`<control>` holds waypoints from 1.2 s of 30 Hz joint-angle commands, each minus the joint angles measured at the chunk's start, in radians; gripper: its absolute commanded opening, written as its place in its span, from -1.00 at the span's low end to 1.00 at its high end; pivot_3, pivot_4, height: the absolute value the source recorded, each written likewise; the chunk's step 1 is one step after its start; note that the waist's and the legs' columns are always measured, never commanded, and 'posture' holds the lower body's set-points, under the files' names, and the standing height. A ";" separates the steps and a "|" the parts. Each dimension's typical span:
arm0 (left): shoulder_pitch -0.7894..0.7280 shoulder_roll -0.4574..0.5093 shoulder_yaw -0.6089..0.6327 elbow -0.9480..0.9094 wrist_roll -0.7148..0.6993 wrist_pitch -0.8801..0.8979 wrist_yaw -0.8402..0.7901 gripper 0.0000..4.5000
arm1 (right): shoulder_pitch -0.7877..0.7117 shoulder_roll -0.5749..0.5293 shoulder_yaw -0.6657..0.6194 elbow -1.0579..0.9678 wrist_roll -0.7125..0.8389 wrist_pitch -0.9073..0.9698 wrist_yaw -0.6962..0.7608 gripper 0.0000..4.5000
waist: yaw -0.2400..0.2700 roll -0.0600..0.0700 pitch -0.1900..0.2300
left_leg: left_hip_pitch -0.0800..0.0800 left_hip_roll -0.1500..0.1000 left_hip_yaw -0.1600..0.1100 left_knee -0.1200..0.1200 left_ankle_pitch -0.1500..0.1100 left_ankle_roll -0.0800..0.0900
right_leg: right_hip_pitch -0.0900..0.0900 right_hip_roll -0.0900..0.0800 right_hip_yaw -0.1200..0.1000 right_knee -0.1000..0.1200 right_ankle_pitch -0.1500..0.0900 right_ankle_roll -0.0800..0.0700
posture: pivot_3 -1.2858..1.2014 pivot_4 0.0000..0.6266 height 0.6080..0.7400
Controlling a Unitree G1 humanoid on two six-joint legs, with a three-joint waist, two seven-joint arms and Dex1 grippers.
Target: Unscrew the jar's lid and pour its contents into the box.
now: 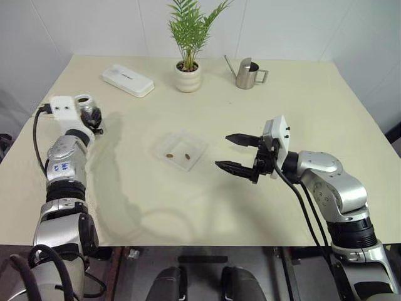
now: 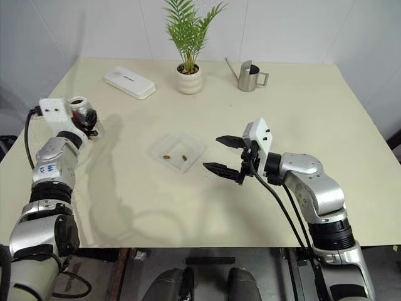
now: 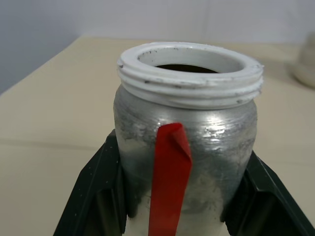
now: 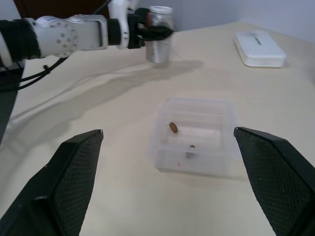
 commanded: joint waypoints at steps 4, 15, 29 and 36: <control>0.026 0.034 0.034 0.038 -0.024 -0.059 -0.027 -0.13 | -0.012 0.006 -0.018 -0.014 0.001 -0.028 -0.002 0.99 | 0.001 -0.001 -0.001 | 0.000 0.000 0.000 0.000 0.000 0.000 | 0.000 0.000 0.000 0.000 0.000 0.000 | 0.03 -0.52 1.00; 0.105 0.059 0.022 -0.048 -0.027 -0.005 -0.064 0.99 | -0.021 0.013 -0.020 0.001 0.009 -0.033 0.010 1.00 | -0.001 -0.002 -0.001 | 0.001 0.000 0.000 -0.001 -0.001 -0.001 | 0.000 0.000 0.001 0.000 0.000 0.000 | 0.03 -0.52 1.00; 0.649 0.161 0.083 -0.653 -0.059 0.169 -0.205 0.99 | -0.031 0.006 -0.010 0.029 0.012 -0.047 0.077 1.00 | -0.025 -0.002 -0.001 | 0.003 0.000 0.000 -0.007 -0.002 -0.003 | -0.002 -0.001 0.002 -0.001 0.000 -0.001 | 0.03 -0.52 1.00; 0.765 0.233 0.028 -0.820 -0.064 -0.032 -0.447 0.99 | -0.035 0.005 -0.012 0.074 -0.033 -0.155 0.106 1.00 | -0.020 -0.002 -0.001 | 0.003 -0.001 0.001 -0.009 -0.005 -0.008 | -0.001 -0.012 0.003 -0.004 0.002 -0.003 | 0.03 -0.52 1.00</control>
